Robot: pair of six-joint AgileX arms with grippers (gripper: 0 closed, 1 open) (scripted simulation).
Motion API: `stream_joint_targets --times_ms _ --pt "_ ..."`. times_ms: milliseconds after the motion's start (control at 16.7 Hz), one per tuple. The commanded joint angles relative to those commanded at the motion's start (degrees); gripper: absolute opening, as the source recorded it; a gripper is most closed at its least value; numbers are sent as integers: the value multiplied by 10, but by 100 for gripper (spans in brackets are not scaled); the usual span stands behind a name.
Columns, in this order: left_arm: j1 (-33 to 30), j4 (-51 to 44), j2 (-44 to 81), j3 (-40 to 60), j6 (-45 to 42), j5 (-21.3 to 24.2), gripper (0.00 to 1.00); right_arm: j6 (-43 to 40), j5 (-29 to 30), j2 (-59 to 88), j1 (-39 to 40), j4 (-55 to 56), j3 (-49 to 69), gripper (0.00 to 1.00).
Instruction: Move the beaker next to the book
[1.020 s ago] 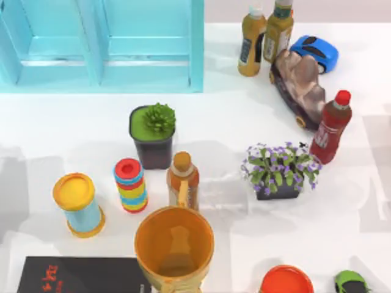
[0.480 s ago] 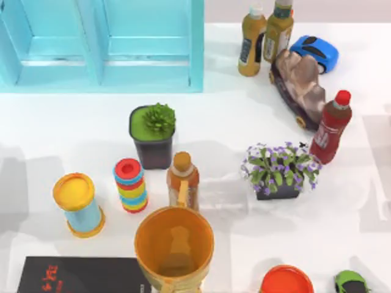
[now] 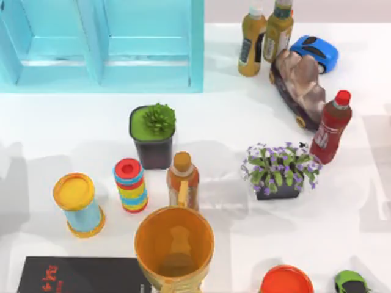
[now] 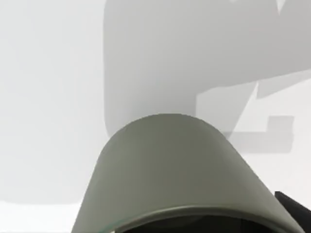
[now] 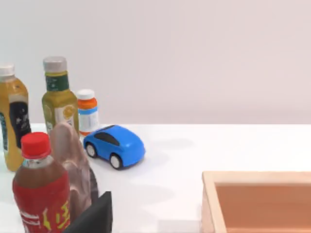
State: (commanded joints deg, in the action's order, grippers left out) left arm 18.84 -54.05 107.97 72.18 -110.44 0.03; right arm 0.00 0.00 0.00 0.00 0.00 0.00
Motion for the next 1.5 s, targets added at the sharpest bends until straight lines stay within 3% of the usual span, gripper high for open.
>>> stream_joint_targets --times_ms 360,840,1140,1500 --pt "-1 -64 -22 39 1 0 0 0 0 0 0 0 0 100" --pt "0 -72 -40 32 37 1 0 0 0 0 0 0 0 100" --pt "-15 -103 -123 -11 214 6 0 0 0 0 0 0 0 100" --pt "-69 -159 -282 -111 552 15 0 0 0 0 0 0 0 100"
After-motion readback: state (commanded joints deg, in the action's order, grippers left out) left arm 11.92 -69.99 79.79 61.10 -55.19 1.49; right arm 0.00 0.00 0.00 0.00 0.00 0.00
